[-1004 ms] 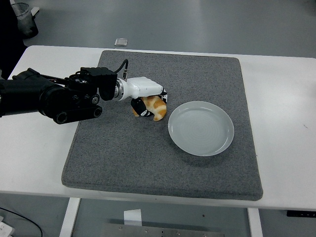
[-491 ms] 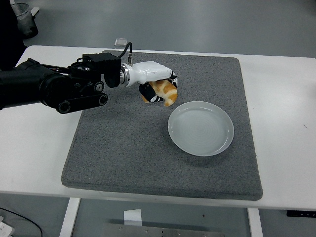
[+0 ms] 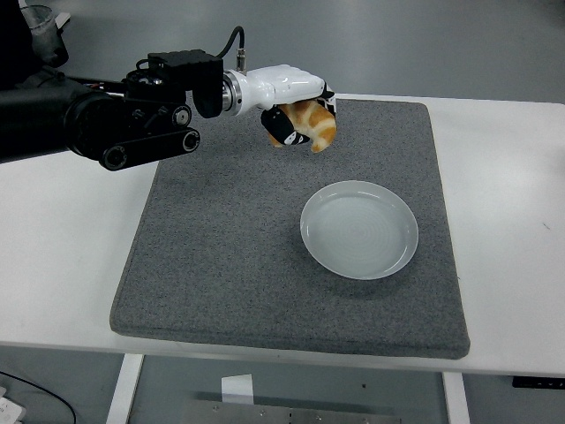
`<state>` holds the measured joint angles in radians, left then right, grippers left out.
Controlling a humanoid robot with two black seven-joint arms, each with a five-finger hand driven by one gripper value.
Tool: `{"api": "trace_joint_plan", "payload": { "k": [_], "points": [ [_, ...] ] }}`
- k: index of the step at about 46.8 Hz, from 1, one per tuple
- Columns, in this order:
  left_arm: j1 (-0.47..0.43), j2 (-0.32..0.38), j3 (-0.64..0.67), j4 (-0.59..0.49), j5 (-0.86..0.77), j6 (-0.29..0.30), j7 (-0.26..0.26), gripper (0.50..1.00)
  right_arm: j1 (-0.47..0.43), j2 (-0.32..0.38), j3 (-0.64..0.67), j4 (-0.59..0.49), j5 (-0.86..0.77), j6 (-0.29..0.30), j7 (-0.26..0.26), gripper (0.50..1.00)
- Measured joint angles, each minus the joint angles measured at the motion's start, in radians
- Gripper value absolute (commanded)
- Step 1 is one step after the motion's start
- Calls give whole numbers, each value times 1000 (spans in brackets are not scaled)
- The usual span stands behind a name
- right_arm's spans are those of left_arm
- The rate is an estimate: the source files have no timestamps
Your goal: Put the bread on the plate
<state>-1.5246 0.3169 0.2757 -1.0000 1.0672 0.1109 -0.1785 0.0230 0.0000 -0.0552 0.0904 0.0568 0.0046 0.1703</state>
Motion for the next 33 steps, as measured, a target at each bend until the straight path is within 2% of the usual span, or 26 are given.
{"api": "trace_joint_plan", "payload": {
  "k": [21, 33],
  "points": [
    [-106, -10, 0, -2, -45, -58, -1, 500, 0, 0, 0, -1, 0, 0, 0, 932],
    [-209, 0, -1, -3, -106, -110, -2, 500, 0, 0, 0, -1, 0, 0, 0, 932]
  ]
}}
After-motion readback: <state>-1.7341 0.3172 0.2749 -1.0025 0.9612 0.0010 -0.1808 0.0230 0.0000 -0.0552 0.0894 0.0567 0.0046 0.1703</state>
